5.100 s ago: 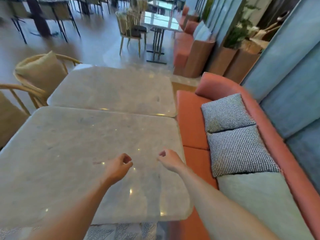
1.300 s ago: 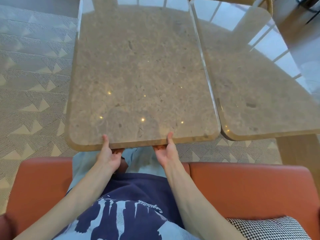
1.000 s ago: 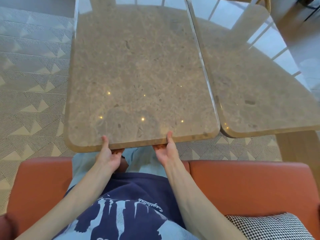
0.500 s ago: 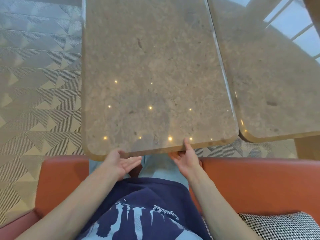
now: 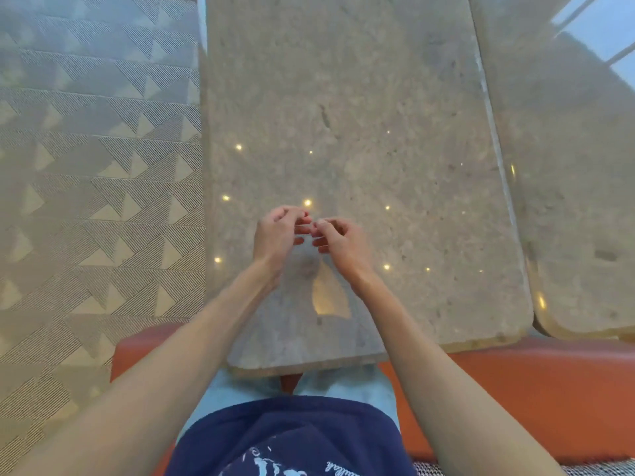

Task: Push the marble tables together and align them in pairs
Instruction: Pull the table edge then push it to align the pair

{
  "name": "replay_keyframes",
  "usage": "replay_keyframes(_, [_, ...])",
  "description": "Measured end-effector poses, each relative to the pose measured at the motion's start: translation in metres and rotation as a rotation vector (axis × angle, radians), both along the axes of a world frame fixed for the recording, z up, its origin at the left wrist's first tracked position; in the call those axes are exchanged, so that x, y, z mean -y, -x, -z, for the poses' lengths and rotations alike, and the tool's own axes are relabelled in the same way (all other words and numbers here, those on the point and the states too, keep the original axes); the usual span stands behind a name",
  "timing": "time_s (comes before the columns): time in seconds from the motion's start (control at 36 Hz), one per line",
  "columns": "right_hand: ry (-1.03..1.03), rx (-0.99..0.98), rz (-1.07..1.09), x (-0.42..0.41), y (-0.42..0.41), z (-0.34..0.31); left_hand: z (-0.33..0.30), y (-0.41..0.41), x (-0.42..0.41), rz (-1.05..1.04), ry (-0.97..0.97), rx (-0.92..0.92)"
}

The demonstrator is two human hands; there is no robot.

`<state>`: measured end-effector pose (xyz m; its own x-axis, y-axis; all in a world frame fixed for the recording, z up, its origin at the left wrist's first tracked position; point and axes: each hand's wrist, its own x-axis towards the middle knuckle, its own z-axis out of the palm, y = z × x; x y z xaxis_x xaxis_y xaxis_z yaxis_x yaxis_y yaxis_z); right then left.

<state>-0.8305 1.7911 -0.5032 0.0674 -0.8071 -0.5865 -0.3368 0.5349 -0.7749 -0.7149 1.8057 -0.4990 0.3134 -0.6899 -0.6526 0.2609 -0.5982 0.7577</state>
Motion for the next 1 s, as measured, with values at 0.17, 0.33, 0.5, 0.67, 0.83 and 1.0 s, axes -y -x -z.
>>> replay_keyframes(0.17, [0.07, -0.094, 0.096, 0.037, -0.057, 0.011, 0.017, -0.074, 0.032, 0.014, 0.014, 0.094])
replay_keyframes(0.33, [0.15, -0.066, 0.24, 0.085, -0.129, 0.021, 0.021, -0.151, 0.086, 0.032, 0.157, 0.068])
replay_keyframes(0.5, [0.304, 0.025, 0.298, 0.135, -0.222, 0.022, 0.03, -0.231, 0.139, 0.075, 0.325, -0.003])
replay_keyframes(0.67, [0.356, 0.111, 0.305, 0.156, -0.361, 0.021, 0.029, -0.365, 0.163, 0.073, 0.397, 0.007])
replay_keyframes(0.83, [0.3, 0.173, 0.135, 0.168, -0.508, -0.015, -0.015, -0.534, 0.155, -0.086, 0.46, 0.043])
replay_keyframes(1.0, [0.256, 0.267, -0.203, 0.187, -0.675, -0.105, -0.103, -0.706, 0.12, -0.312, 0.466, 0.179])
